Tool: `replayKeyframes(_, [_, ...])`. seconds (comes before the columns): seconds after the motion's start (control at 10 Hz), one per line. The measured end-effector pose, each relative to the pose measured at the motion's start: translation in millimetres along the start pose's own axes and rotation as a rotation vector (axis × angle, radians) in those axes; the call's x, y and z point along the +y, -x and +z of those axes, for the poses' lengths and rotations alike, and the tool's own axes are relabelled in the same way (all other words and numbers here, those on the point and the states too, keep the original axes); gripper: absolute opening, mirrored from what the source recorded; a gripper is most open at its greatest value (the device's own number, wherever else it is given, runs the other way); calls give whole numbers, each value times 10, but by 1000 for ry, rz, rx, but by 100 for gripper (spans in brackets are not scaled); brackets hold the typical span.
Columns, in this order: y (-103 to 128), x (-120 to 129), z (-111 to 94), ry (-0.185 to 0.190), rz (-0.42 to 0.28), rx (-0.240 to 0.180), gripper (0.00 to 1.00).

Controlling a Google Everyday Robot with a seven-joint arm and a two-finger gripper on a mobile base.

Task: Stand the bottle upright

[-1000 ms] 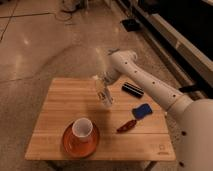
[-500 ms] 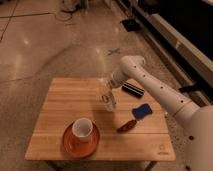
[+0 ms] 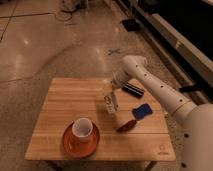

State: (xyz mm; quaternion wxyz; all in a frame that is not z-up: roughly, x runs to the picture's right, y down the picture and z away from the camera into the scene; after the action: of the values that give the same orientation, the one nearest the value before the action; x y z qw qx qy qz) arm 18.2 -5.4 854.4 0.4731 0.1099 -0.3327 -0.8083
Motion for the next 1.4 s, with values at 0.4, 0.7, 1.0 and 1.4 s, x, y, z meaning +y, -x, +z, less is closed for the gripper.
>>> replayKeyframes(0.4, [-184, -46, -198, -34, -67, 194, 0])
replayKeyframes(0.7, [-191, -162, -290, -61, -208, 285, 0])
replayKeyframes(1.0, [-202, -179, -322, -56, -311, 348, 0])
replayKeyframes(1.4, [-221, -127, -228, -46, -369, 399, 0])
